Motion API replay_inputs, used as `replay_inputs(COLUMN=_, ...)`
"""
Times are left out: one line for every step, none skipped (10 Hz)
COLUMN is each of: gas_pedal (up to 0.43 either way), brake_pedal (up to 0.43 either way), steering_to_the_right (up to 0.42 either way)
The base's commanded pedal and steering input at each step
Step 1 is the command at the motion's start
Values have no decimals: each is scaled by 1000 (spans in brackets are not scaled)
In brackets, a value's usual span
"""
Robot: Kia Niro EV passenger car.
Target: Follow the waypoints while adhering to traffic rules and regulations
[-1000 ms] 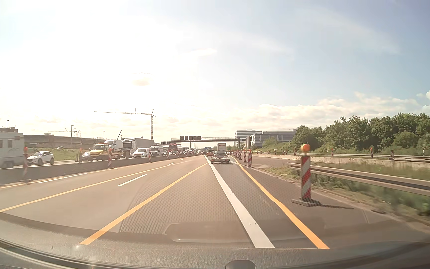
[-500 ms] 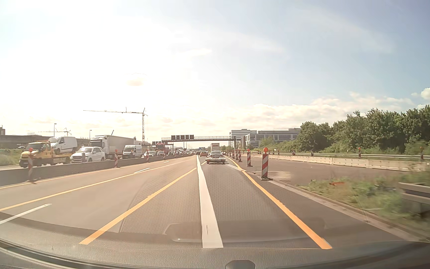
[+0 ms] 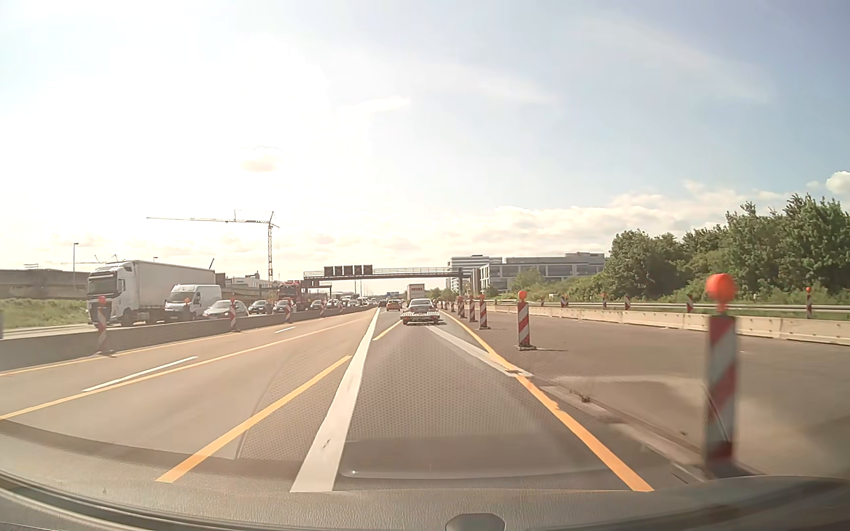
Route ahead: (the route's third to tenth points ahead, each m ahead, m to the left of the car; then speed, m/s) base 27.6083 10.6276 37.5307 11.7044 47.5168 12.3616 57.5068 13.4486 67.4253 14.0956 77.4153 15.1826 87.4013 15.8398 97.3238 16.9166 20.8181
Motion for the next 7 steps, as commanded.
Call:
replay_inputs(gas_pedal=47, brake_pedal=0, steering_to_the_right=0)
replay_inputs(gas_pedal=47, brake_pedal=0, steering_to_the_right=-1)
replay_inputs(gas_pedal=47, brake_pedal=0, steering_to_the_right=0)
replay_inputs(gas_pedal=47, brake_pedal=0, steering_to_the_right=0)
replay_inputs(gas_pedal=47, brake_pedal=0, steering_to_the_right=-1)
replay_inputs(gas_pedal=47, brake_pedal=0, steering_to_the_right=-1)
replay_inputs(gas_pedal=47, brake_pedal=0, steering_to_the_right=-1)
